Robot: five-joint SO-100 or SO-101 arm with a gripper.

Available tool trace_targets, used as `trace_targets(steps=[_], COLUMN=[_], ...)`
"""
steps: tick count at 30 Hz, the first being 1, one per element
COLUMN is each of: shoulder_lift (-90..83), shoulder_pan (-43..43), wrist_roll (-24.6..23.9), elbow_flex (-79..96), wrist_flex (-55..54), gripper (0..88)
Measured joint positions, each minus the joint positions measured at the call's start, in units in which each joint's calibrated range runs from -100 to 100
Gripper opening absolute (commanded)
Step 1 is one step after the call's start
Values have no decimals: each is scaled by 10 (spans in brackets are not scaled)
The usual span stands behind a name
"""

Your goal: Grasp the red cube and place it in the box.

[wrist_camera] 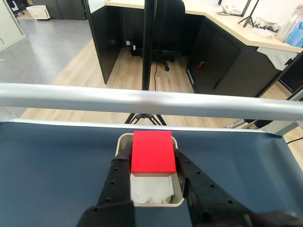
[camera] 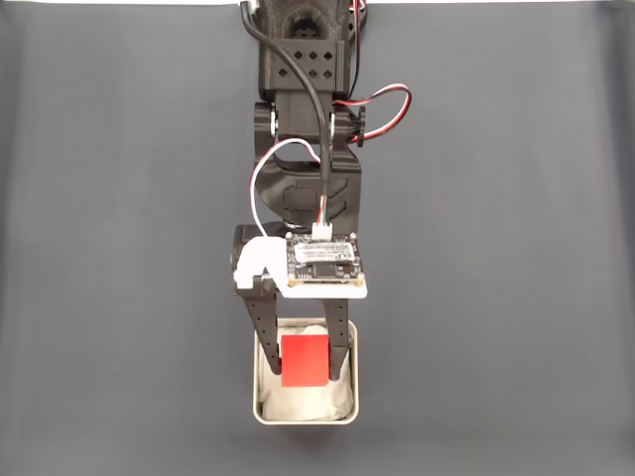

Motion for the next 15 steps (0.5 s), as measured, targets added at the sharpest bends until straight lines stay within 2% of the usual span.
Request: trace_targets(steps=[15], shoulder_lift=[43], shoulder_pan=[-3], wrist_roll=[-9], elbow_flex=[0], wrist_flex=[-21], gripper=[80])
